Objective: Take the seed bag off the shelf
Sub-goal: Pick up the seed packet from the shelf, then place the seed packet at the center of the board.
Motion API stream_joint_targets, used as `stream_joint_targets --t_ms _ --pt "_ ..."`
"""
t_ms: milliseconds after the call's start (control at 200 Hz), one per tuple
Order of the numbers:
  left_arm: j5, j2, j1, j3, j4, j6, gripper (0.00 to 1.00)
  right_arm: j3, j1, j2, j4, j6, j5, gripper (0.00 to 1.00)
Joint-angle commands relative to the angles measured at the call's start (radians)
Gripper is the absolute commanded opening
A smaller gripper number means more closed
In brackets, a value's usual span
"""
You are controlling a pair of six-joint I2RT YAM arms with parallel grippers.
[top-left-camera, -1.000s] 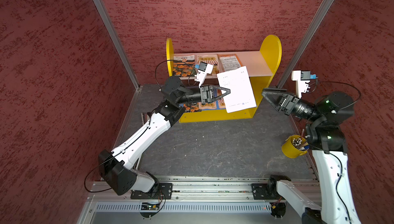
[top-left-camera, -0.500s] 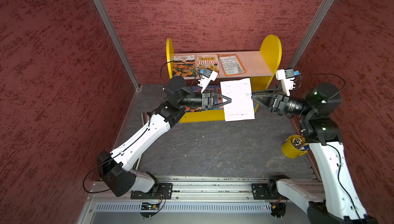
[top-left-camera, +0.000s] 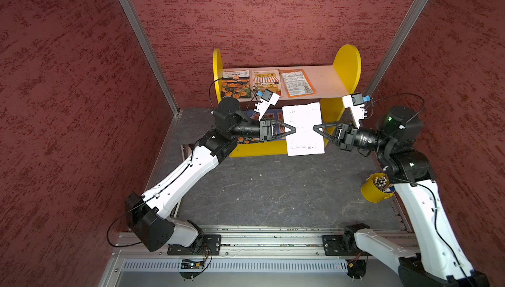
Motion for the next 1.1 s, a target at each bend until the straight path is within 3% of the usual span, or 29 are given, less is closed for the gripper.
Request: stream_joint_targets --t_ms 0,85,215,286,496,666,827,1097 --pt "-0.031 -0.027 0.014 -0.006 -0.037 0.037 0.26 -0.012 0.033 -0.007 -0.002 -0.012 0.077 0.0" --pt "-0.044 -0.044 0.035 -0.014 -0.073 0.048 0.62 -0.045 0.067 -0.014 0.03 0.022 0.13 0.0" --pt "-0.124 -0.108 0.082 -0.021 -0.277 0.149 0.91 -0.125 0.152 -0.037 0.068 0.077 0.293 0.0" --pt "-0.212 -0.168 0.113 -0.032 -0.411 0.216 1.0 -0.181 0.204 -0.048 0.092 0.109 0.388 0.0" --pt "-0.46 -0.327 0.145 -0.057 -0.707 0.351 1.0 -0.354 0.374 -0.016 0.221 0.198 0.608 0.0" --pt "-0.595 -0.438 0.145 -0.125 -0.816 0.378 1.0 -0.462 0.494 0.065 0.382 0.288 0.74 0.0" --pt "-0.653 -0.538 0.144 -0.226 -0.811 0.357 1.0 -0.511 0.606 0.2 0.505 0.375 0.863 0.0" --pt "-0.708 -0.608 0.145 -0.291 -0.815 0.342 1.0 -0.46 0.737 0.481 0.65 0.489 0.986 0.0"
